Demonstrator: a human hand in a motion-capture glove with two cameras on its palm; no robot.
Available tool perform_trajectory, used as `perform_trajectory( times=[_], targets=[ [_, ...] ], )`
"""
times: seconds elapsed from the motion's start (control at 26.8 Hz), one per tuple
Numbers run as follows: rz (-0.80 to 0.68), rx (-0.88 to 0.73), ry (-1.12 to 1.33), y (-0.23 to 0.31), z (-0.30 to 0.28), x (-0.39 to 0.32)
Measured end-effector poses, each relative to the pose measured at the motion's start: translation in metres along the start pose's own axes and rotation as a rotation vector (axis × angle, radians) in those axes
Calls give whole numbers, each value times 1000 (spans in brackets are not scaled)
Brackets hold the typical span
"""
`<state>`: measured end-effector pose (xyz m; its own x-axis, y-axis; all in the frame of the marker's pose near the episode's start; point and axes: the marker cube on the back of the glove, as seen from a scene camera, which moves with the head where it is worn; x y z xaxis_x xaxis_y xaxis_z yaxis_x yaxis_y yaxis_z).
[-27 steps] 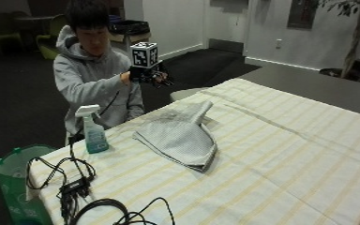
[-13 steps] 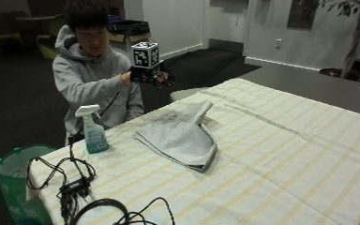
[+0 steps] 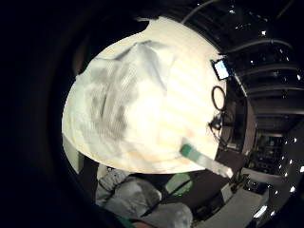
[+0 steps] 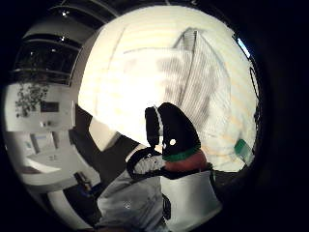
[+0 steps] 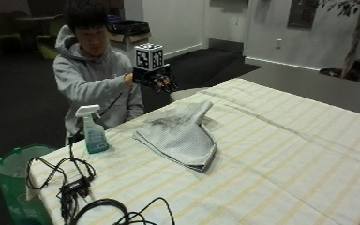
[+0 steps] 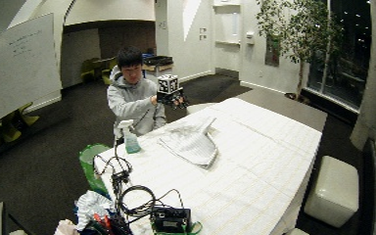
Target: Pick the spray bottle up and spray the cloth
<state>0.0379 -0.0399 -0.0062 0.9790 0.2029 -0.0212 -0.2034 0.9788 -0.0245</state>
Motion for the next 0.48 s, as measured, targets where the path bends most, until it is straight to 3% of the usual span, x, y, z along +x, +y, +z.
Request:
perform_trajectory(
  times=[0.48],
  targets=[
    [107, -35, 50, -16, 4, 16]
  ],
)
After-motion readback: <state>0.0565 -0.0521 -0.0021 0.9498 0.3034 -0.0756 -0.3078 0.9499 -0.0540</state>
